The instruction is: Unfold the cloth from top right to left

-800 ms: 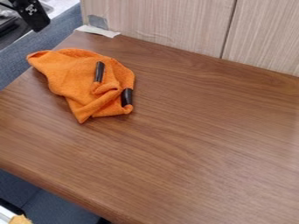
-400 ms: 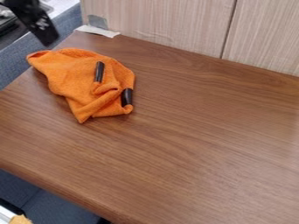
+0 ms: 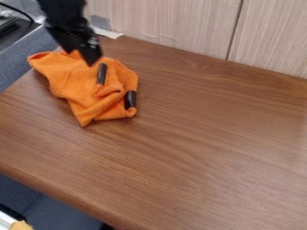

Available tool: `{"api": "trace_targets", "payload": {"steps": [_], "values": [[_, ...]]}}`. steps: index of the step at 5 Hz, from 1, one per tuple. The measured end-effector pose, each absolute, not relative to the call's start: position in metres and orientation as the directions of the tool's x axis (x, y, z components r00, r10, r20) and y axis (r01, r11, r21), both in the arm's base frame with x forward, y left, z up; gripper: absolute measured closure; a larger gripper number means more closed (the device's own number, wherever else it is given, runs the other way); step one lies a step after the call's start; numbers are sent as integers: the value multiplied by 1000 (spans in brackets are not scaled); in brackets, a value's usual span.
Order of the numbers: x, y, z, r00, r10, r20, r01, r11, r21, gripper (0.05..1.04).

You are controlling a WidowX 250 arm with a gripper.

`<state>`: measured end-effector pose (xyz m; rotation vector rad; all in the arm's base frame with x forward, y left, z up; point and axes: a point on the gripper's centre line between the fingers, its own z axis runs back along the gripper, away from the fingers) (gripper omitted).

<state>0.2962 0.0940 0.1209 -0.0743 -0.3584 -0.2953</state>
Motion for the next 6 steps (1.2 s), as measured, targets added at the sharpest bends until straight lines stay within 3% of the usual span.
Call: {"api": "trace_targets", "payload": {"steps": [2,4,5,6], "values": [[311,70,88,952,-158,261,169,985,-19,83],[311,86,83,965,-104,242,102,995,21,83],[310,87,83,967,-104,233,101,995,23,138],[311,90,71,982,-68,175,73,997,-23,420]]}}
